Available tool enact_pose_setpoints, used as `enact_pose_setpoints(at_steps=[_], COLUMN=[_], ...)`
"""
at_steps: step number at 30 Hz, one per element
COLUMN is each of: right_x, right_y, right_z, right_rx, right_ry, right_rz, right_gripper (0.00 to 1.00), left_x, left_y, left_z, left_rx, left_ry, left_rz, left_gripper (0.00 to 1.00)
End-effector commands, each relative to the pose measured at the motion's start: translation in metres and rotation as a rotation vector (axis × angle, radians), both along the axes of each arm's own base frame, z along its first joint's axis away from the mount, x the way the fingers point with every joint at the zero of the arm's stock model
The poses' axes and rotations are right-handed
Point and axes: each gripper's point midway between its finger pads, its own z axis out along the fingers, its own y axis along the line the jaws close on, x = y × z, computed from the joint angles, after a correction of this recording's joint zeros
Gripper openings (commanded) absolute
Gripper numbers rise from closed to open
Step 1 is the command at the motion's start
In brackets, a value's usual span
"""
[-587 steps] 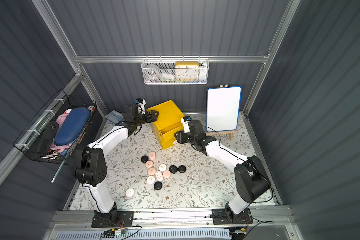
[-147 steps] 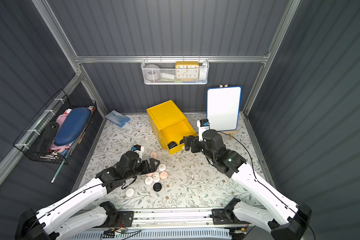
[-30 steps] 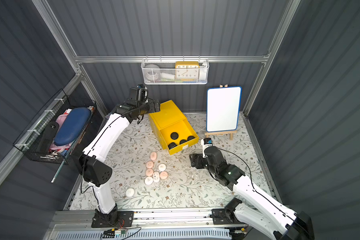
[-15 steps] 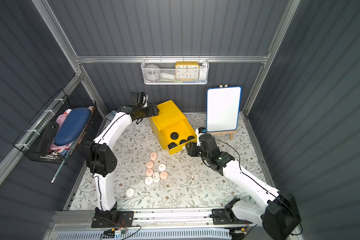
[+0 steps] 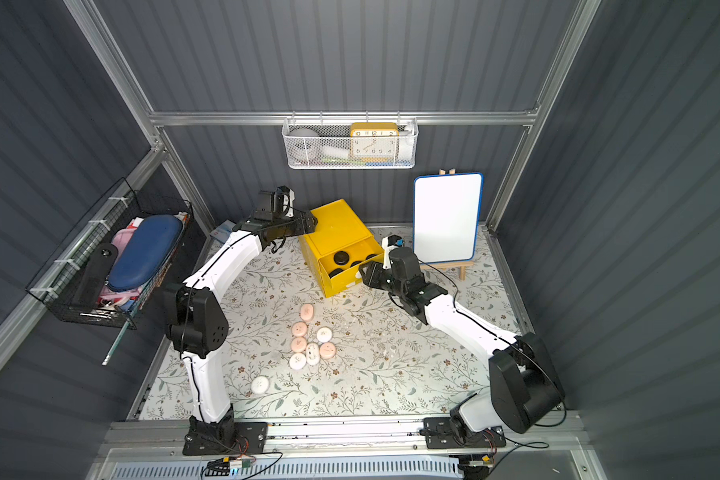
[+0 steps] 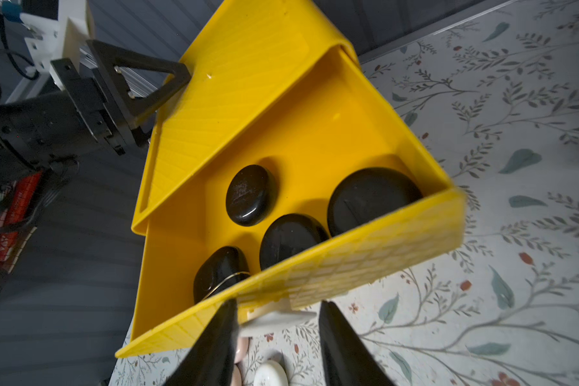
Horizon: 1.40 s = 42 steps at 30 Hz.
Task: Put the bluetooth earphones in the drawer according to color
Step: Close the drawer in the storage box.
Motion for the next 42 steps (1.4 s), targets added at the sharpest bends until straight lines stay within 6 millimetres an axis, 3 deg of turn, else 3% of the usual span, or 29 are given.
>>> enact_pose_setpoints(at_steps=[1, 3, 6, 10, 15, 18, 24, 31, 34, 42], right_x=[0.026, 0.033, 0.034, 0.016, -0.003, -0.004, 0.006, 0.041, 0.046, 0.019], right_y=[0.019, 0.031, 0.033, 0.016, -0.018, -0.023, 0.012, 0.041, 0.043, 0.022], right_z=[0.027, 0.028, 0.033, 0.037, 0.017, 0.000, 0.009, 0.014, 0.014, -0.012], right_rx=[0.110, 0.136, 0.150, 0.132, 0.075, 0.085, 0.191, 0.282, 0.285, 0.242], right_ry=[-0.067, -0.054, -0.059, -0.080, -0.070, -0.036, -0.022, 0.012, 0.015, 0.026], right_rz=[0.023, 0.068, 0.076, 0.040, -0.059, -0.055, 0.098, 0.136, 0.131, 0.085], right_gripper=[0.44, 0.45, 0.44, 0.47, 0.54, 0.45, 0.31, 0.24, 0.23, 0.24], left_x=[-0.029, -0.034, -0.041, -0.045, -0.049, -0.052, -0.053, -0.054, -0.054, -0.059], left_y=[-0.004, -0.006, -0.008, -0.008, -0.011, -0.012, -0.012, -0.012, -0.012, -0.011], left_z=[-0.046, -0.045, -0.040, -0.027, -0.007, 0.000, -0.007, -0.027, -0.027, -0.023], left_rx=[0.044, 0.031, 0.014, 0.002, -0.020, -0.023, -0.015, -0.006, -0.005, -0.009], left_ry=[0.160, 0.167, 0.160, 0.132, 0.096, 0.077, 0.085, 0.129, 0.128, 0.119], left_rz=[-0.062, -0.077, -0.092, -0.106, -0.122, -0.138, -0.151, -0.150, -0.152, -0.151], left_gripper=[0.87, 0.87, 0.87, 0.88, 0.90, 0.90, 0.90, 0.90, 0.90, 0.90])
